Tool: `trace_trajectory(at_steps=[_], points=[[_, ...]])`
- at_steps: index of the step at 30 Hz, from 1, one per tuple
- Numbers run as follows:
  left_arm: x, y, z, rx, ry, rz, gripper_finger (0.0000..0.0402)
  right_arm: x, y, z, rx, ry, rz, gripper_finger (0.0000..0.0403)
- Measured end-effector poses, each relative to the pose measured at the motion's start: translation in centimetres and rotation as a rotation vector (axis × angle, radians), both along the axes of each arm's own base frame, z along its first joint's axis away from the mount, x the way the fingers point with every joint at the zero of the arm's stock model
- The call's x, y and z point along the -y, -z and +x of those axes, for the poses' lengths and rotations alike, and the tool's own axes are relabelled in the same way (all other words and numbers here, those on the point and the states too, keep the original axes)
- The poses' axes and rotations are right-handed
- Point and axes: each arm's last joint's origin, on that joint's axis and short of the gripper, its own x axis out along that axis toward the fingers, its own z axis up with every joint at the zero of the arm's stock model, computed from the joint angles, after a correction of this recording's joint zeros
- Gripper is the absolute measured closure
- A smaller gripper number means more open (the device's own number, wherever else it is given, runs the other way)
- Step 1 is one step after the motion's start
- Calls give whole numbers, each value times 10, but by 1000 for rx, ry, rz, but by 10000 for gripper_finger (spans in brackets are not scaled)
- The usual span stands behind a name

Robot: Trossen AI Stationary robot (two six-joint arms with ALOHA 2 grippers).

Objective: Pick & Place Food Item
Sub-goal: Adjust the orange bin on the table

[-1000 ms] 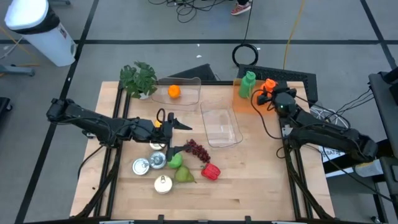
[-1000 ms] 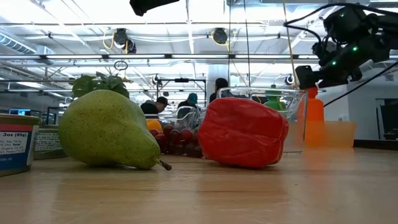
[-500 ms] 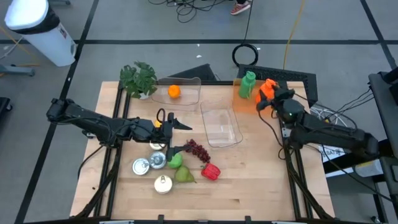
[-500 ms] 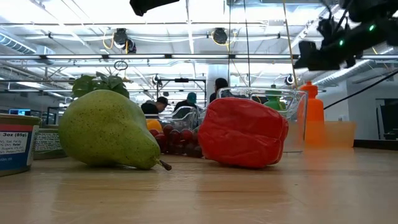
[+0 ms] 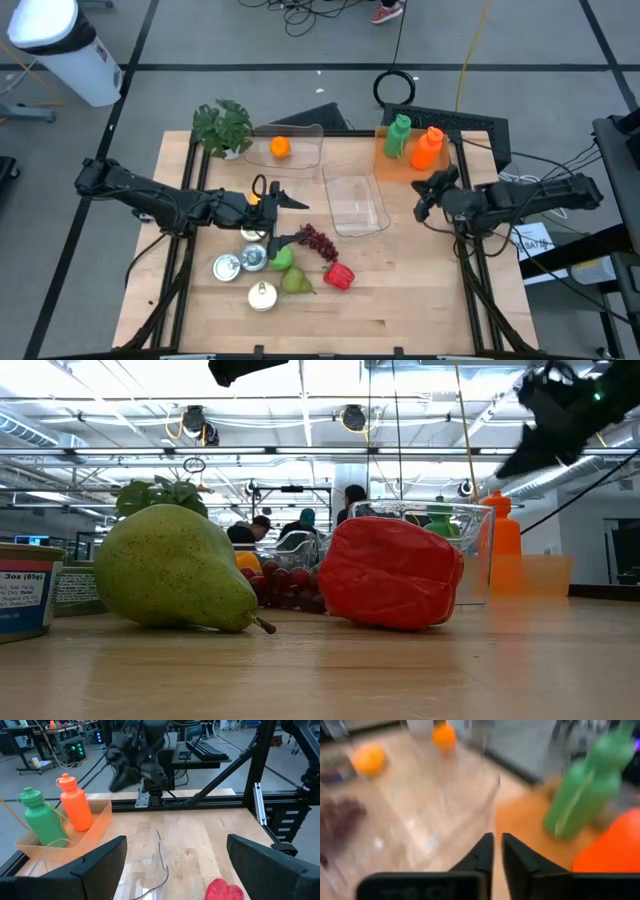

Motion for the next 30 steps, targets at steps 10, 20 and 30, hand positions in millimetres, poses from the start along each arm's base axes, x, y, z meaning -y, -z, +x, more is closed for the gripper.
trace_trajectory(at_steps=[10, 20, 30], points=[[0, 0, 0, 3, -6, 19, 50, 3, 46, -17, -319, 335, 211, 400], [0, -1, 0, 6, -12, 26, 50, 11, 66, -13, -306, 444, 318, 400], [0, 0, 0, 4, -12, 26, 50, 29, 82, -11, -344, 560, 283, 402]])
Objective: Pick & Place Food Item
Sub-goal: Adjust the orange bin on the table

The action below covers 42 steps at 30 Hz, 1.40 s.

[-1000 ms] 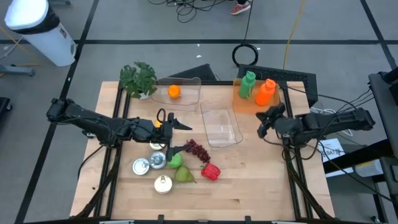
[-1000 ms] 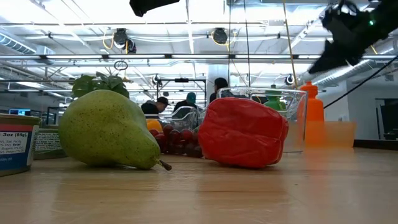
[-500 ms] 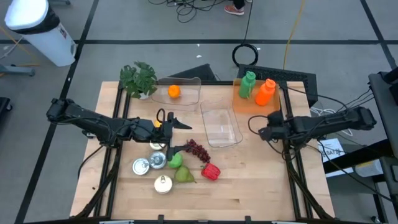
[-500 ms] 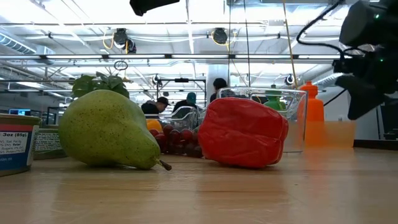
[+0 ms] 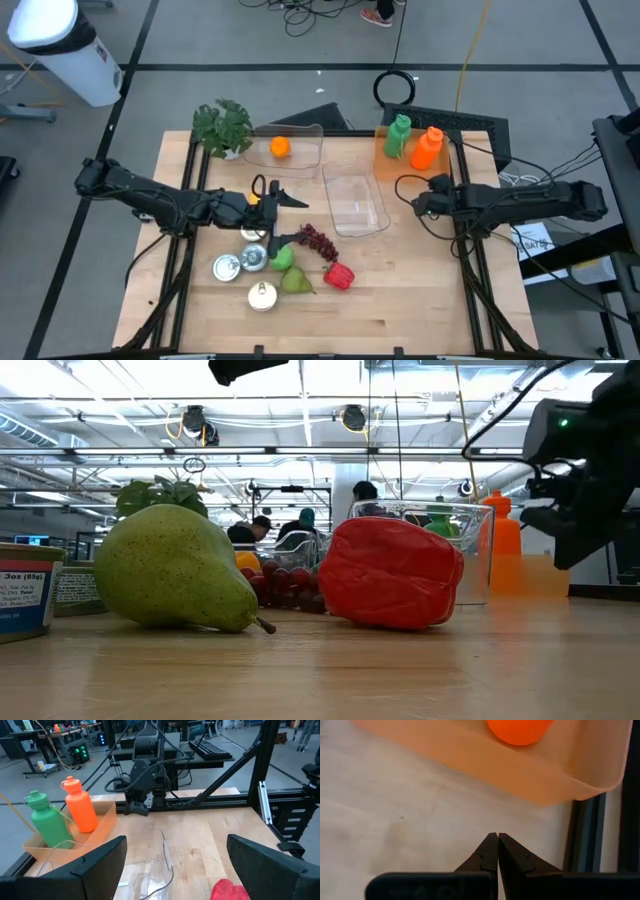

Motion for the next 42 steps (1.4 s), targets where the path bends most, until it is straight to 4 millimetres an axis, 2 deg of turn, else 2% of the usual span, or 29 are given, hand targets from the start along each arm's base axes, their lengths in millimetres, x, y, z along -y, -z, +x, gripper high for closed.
trace_trajectory(at_steps=[5, 17, 42], points=[[0, 0, 0, -1, 0, -2, 50, 8, 6, 3, -25, 9, -9, 402], [0, 0, 0, -4, -1, -8, 50, 21, 5, 7, -21, 52, -81, 402], [0, 0, 0, -4, -3, -25, 50, 31, 2, 3, -110, 89, -222, 402]])
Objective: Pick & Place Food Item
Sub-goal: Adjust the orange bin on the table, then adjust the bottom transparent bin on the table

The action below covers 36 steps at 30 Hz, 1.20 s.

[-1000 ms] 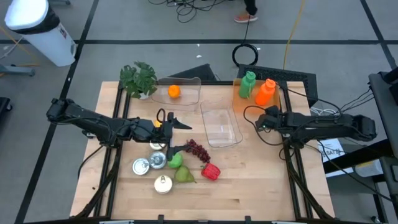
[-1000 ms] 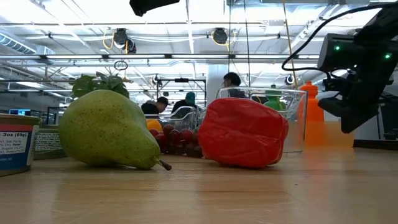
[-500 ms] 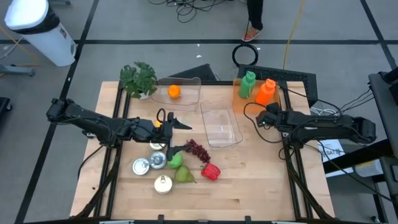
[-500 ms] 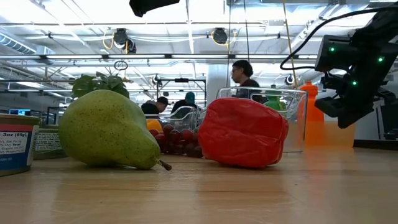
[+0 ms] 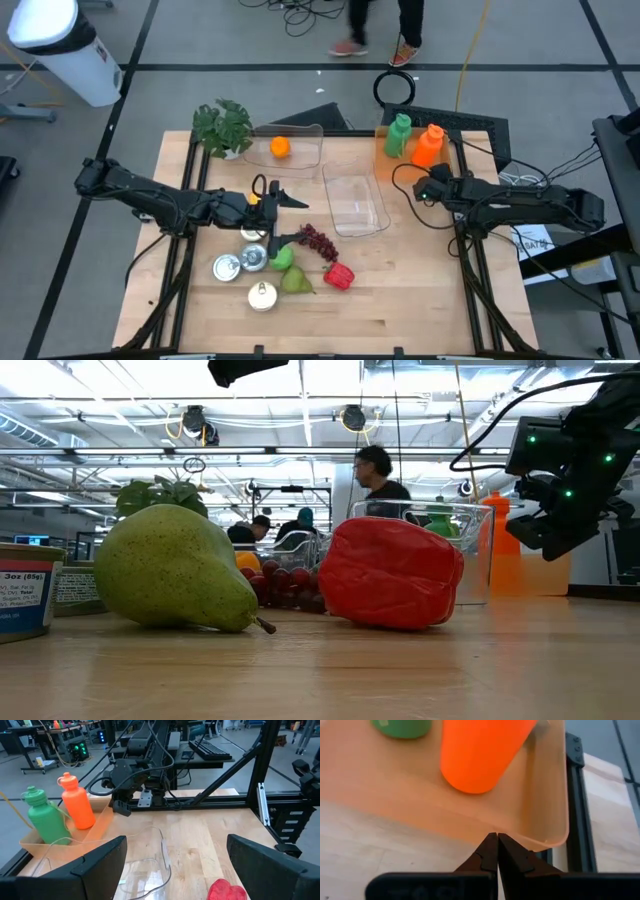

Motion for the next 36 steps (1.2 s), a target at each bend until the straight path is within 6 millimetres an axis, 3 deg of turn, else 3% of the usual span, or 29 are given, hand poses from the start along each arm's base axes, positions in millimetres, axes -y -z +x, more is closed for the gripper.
trace_trajectory(at_steps=[8, 21, 29, 36], points=[[0, 0, 0, 0, 0, 0, 50, 1, -1, 0, -6, 6, -24, 402], [0, 0, 0, 0, 0, 1, 50, -9, -2, 17, 211, -270, 291, 402], [0, 3, -1, -30, 0, 6, 50, -36, -25, 25, 337, -590, 420, 403], [0, 3, -1, -31, -1, 4, 50, -71, -28, 35, 340, -873, 453, 403]])
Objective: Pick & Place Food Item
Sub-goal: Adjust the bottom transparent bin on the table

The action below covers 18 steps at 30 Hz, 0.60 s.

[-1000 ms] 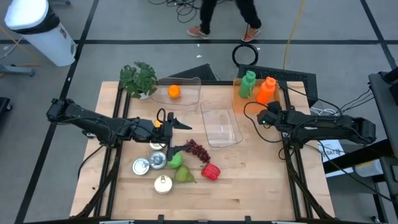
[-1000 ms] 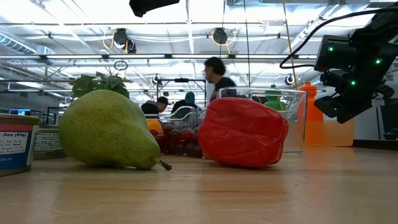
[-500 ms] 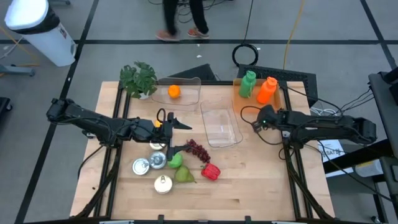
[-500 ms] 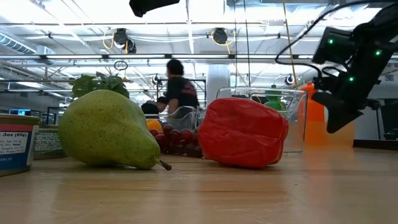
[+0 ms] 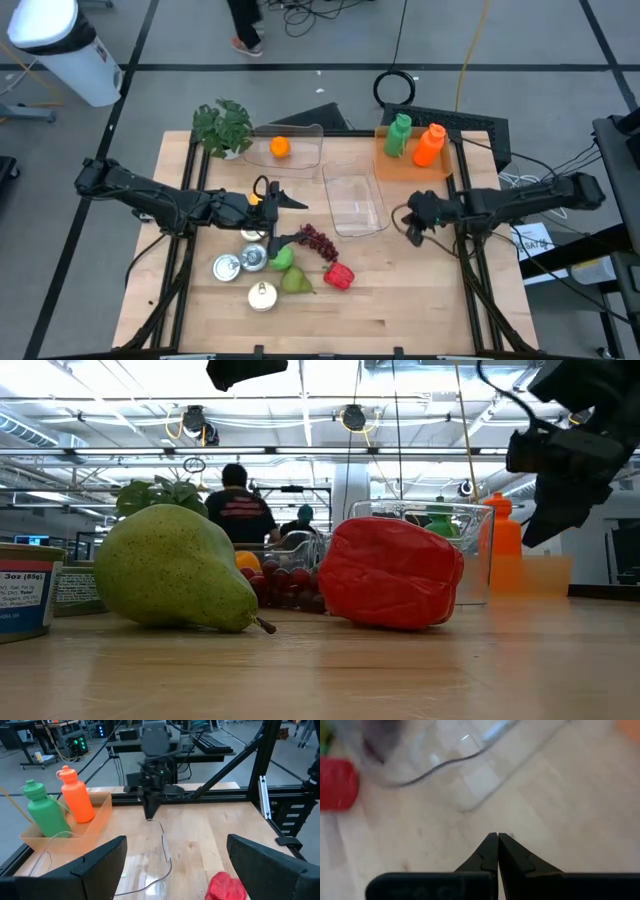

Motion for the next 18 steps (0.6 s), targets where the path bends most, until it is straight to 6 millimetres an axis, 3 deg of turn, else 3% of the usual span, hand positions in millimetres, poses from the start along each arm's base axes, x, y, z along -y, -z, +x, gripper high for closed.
trace_trajectory(at_steps=[6, 18], points=[[0, -1, 0, 8, -2, -10, 50, -14, 6, 14, 11, -102, -77, 403], [0, -1, 0, 9, -3, -17, 50, -20, 10, 43, 122, -259, -211, 403]])
